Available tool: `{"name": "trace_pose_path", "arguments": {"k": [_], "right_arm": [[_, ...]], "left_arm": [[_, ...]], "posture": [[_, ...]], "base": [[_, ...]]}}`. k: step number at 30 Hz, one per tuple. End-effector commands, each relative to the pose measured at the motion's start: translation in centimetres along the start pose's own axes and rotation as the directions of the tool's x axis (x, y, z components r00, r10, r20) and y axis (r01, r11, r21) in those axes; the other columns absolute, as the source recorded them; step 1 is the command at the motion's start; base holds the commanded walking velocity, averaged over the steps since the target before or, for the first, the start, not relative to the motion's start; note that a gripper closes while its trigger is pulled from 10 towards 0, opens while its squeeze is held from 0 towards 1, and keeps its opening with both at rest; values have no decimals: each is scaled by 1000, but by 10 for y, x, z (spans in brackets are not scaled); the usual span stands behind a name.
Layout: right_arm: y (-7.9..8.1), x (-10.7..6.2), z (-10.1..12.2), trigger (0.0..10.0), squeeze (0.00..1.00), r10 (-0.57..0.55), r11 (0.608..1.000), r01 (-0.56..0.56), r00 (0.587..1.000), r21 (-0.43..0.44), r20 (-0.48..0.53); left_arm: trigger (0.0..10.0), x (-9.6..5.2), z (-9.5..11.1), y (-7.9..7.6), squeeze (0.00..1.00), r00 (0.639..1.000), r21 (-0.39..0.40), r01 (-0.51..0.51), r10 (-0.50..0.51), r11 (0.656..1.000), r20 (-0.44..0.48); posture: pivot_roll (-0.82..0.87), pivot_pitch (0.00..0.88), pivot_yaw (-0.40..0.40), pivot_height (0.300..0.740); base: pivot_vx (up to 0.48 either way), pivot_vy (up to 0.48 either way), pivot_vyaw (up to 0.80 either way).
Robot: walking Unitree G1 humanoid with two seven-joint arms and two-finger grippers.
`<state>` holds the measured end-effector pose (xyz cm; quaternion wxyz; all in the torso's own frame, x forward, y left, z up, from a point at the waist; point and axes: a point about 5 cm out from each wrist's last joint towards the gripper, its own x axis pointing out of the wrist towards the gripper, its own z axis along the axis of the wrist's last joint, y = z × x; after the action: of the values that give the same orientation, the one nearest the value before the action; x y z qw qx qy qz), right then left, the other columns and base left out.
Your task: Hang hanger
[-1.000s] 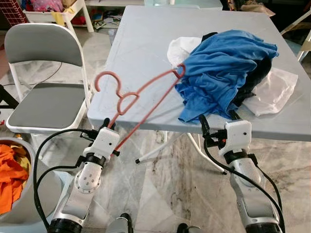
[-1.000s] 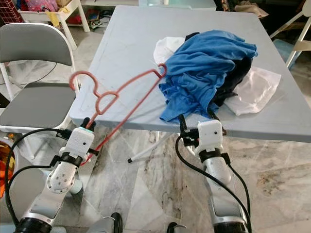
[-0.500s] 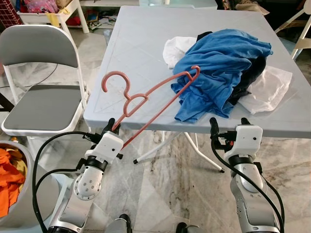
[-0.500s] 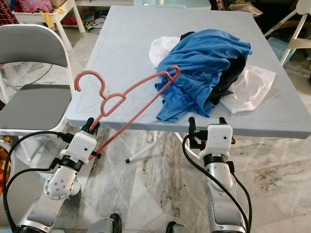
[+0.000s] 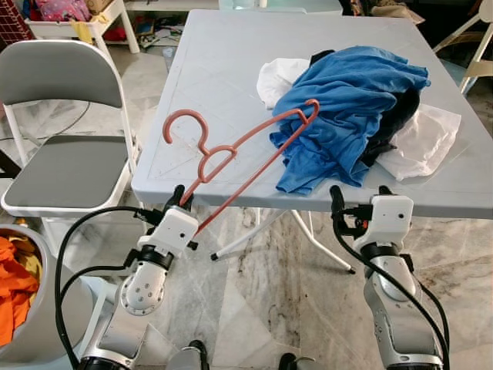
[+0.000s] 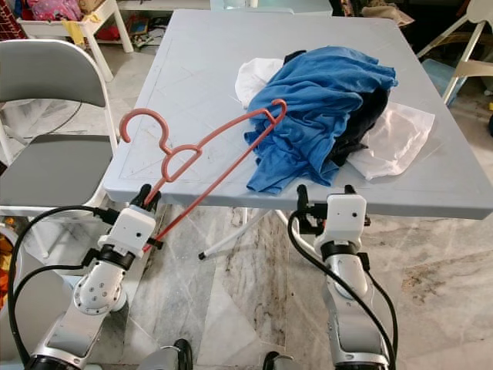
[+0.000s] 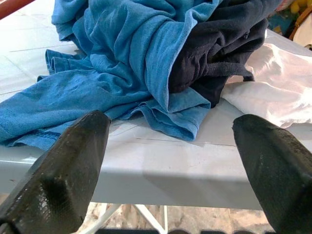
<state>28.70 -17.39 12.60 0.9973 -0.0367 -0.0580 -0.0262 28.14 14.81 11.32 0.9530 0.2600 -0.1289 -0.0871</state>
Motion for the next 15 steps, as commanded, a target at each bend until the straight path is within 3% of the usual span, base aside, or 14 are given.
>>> {"name": "trace_pose_path", "arguments": {"k": [1, 12, 15], "right_arm": [[-2, -2, -2, 10000, 0, -1, 1000, 1, 1000, 6, -14], [-2, -2, -4, 10000, 0, -8, 1000, 9, 1000, 20, -28], [-4, -2, -5, 10000, 0, -13, 1000, 14, 999, 24, -31]], "left_arm": [[10000, -1, 0, 0, 0, 1000, 7, 0, 0, 1000, -5], [10000, 0, -1, -2, 0, 1000, 10, 14, -14, 1000, -8], [10000, 1, -1, -4, 0, 1000, 7, 18, -18, 1000, -12]], "posture": [[59, 154, -9, 740], [59, 139, -7, 740], [55, 134, -7, 740]], "base": [[0, 0, 0], [0, 0, 0], [-257, 0, 0]]}}
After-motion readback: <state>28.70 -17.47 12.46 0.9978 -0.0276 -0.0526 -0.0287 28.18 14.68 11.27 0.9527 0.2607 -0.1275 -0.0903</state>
